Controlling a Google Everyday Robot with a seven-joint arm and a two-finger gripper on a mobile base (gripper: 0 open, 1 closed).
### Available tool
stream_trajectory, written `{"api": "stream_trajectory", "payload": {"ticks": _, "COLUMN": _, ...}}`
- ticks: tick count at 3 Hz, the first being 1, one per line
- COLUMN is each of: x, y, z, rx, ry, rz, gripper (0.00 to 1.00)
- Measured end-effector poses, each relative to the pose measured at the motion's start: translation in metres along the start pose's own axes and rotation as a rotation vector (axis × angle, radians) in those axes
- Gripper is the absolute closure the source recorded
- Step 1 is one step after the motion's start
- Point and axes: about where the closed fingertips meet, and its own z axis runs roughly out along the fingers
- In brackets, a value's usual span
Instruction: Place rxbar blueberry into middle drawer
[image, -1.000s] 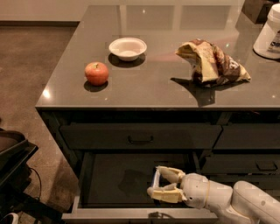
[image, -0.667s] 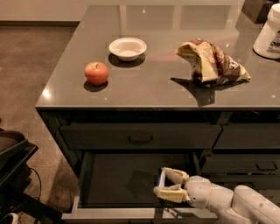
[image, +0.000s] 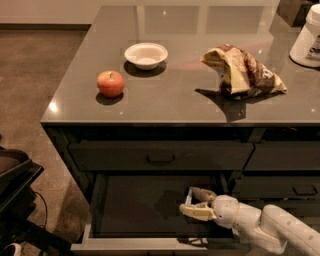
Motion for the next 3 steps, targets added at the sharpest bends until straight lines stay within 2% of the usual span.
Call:
{"api": "stream_trajectory", "payload": {"ticks": 1, "x": 0.019, "y": -0.026, "z": 0.008, "rx": 0.061, "ry": 0.099, "rz": -0.005, "gripper": 1.00}}
{"api": "stream_trajectory", "payload": {"ticks": 2, "x": 0.048, "y": -0.046, "z": 0.012, "rx": 0.133, "ry": 0.189, "rz": 0.012, "gripper": 1.00}}
{"api": "stream_trajectory", "payload": {"ticks": 3, "x": 0.076, "y": -0.057, "z": 0.016, "rx": 0.188, "ry": 0.237, "rz": 0.038, "gripper": 1.00}}
